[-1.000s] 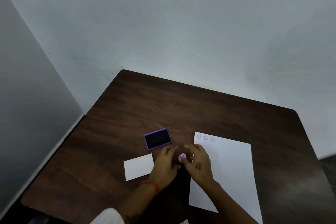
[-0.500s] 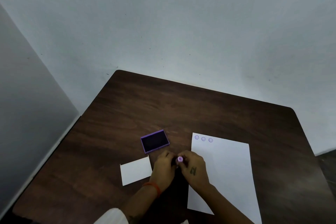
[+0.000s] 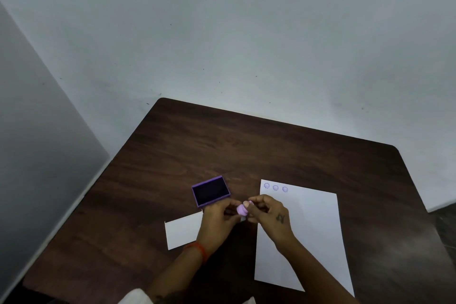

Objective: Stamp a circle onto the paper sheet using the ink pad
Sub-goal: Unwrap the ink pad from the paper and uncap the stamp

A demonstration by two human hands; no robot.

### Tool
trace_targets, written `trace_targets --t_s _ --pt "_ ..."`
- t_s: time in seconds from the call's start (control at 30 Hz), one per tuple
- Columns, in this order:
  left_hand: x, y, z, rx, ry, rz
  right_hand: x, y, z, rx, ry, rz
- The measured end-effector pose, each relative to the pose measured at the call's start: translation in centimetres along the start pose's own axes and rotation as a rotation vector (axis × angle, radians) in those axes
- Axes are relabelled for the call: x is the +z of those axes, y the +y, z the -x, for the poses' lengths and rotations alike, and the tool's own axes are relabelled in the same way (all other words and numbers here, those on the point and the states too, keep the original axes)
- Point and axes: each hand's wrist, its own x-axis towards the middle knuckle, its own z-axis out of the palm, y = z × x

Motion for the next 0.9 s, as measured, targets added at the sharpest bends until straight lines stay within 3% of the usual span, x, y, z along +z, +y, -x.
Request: trace_targets --t_s 0.67,0.9 --pt "-0.4 0.9 0.8 0.051 0.056 -0.094 -1.3 -1.2 0.7 0.063 -0.126 -0.145" --pt "-0.2 1.1 0.7 0.101 0.055 -0.106 -1.9 -1.2 0.5 0.057 -0.139 -0.084"
